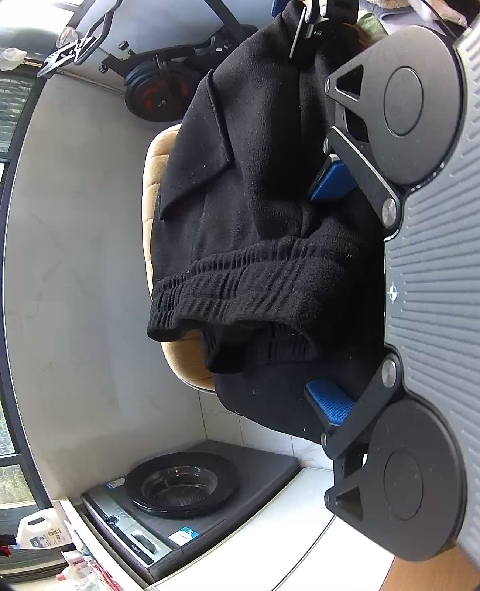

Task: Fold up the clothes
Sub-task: 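Press both open grippers on the placed hoodie to settle it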

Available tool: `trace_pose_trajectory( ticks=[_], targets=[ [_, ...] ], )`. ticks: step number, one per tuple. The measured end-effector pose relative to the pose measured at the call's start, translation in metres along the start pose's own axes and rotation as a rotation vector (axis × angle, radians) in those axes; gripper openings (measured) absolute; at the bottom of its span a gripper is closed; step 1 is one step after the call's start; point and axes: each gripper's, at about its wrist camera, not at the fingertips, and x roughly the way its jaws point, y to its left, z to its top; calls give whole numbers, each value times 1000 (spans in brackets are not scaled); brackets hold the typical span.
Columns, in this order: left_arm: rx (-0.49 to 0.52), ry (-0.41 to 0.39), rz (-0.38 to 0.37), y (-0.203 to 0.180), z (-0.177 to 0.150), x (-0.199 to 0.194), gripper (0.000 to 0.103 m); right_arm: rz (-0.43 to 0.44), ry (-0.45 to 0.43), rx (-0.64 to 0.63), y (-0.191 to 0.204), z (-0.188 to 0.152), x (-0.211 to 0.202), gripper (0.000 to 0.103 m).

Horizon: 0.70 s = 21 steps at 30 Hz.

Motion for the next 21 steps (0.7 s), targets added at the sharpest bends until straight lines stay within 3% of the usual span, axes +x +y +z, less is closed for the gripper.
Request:
trace_pose_trajectory(
  ticks=[8, 16, 21],
  targets=[
    [-34, 34, 19, -4, 9, 1, 103, 12, -19, -49, 10, -7, -6, 102],
    [1, 32, 107, -28, 14, -28, 103, 80, 16, 82, -11, 13, -22, 102],
    [-10, 6, 48, -35, -2, -58, 103, 51, -21, 73, -9, 10, -67, 102]
  ],
)
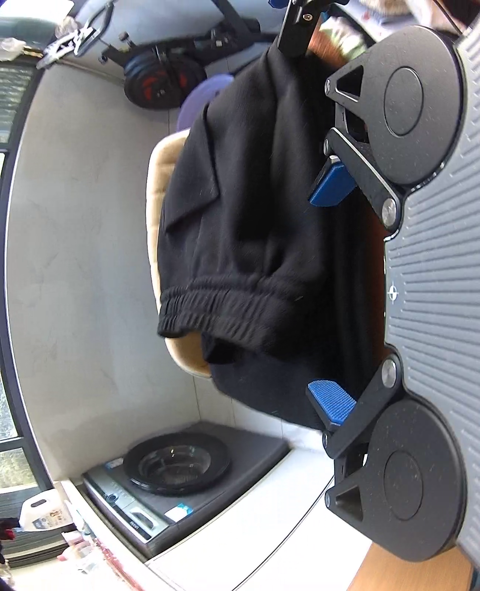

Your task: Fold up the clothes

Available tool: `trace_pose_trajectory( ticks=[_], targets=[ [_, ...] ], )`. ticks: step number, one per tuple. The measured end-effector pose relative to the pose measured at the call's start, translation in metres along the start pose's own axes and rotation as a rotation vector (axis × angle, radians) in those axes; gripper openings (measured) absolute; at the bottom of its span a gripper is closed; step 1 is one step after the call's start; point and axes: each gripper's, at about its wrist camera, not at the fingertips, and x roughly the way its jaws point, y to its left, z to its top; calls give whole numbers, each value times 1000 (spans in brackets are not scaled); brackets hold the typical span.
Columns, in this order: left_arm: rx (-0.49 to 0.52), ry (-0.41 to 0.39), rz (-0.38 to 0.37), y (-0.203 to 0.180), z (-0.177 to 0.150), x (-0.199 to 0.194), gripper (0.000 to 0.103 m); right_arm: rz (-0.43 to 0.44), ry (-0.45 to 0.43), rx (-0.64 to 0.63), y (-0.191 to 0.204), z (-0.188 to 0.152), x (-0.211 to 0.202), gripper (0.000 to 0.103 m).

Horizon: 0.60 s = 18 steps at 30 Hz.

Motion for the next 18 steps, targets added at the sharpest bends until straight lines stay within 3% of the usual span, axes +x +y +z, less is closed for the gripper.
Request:
trace_pose_trajectory(
  ticks=[9, 13, 18],
  targets=[
    [27, -96, -105, 26, -70, -74, 103, -102, -91, 78, 19, -50, -105, 102],
    [107, -138, -40, 33, -109, -102, 103, -127, -119, 91, 48, -92, -153, 102],
    [150, -140, -95, 45, -154, -141, 103, -142, -163, 95, 79, -148, -216, 102]
  ],
)
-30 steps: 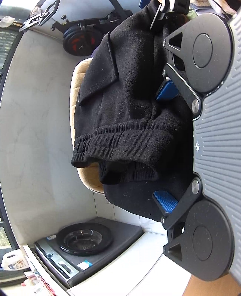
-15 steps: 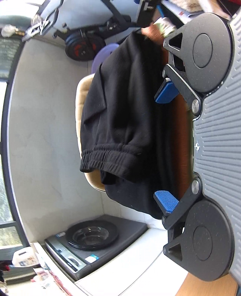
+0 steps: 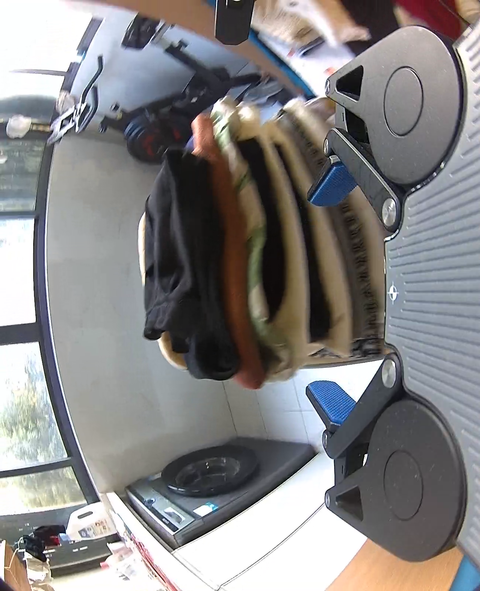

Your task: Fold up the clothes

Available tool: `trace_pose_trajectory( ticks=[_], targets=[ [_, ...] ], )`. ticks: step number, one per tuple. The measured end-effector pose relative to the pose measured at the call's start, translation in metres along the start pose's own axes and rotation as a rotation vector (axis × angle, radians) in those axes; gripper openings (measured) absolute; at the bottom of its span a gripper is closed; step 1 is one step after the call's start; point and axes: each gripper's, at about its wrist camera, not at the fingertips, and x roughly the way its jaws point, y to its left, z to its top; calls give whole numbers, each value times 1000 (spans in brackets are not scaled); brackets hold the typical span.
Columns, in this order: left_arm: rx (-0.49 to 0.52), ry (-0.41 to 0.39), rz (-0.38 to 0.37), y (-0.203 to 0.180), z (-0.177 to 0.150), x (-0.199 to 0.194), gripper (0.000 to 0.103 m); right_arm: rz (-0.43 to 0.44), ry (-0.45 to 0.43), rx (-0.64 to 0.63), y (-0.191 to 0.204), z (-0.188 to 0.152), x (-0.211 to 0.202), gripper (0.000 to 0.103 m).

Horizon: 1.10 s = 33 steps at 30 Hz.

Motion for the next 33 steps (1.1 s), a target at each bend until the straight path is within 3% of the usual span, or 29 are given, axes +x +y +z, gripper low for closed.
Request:
trace_pose_trajectory(
  ticks=[3, 8, 16, 19, 23, 26, 33],
  targets=[
    [13, 12, -6, 2, -20, -24, 103, -31, -24, -29, 6, -29, -39, 102],
    [-31, -39, 56, 3, -35, -67, 103, -68, 17, -20, 1, -67, -83, 102],
    [-77, 19, 63, -19, -59, -98, 103, -107, 88, -9, -13, -91, -109, 102],
    [-92, -33, 119, -29, -56, -117, 103, -97, 62, -50, -17, -95, -125, 102],
    [-128, -48, 142, -48, -58, -134, 103, -77, 38, -96, -28, -100, -144, 102],
    [-86, -34, 144, -74, -67, -137, 103, -59, 39, -106, -44, -104, -152, 102],
    [-61, 49, 126, -130, -101, -135, 103, -62, 47, -129, -92, -127, -169, 102]
  ],
)
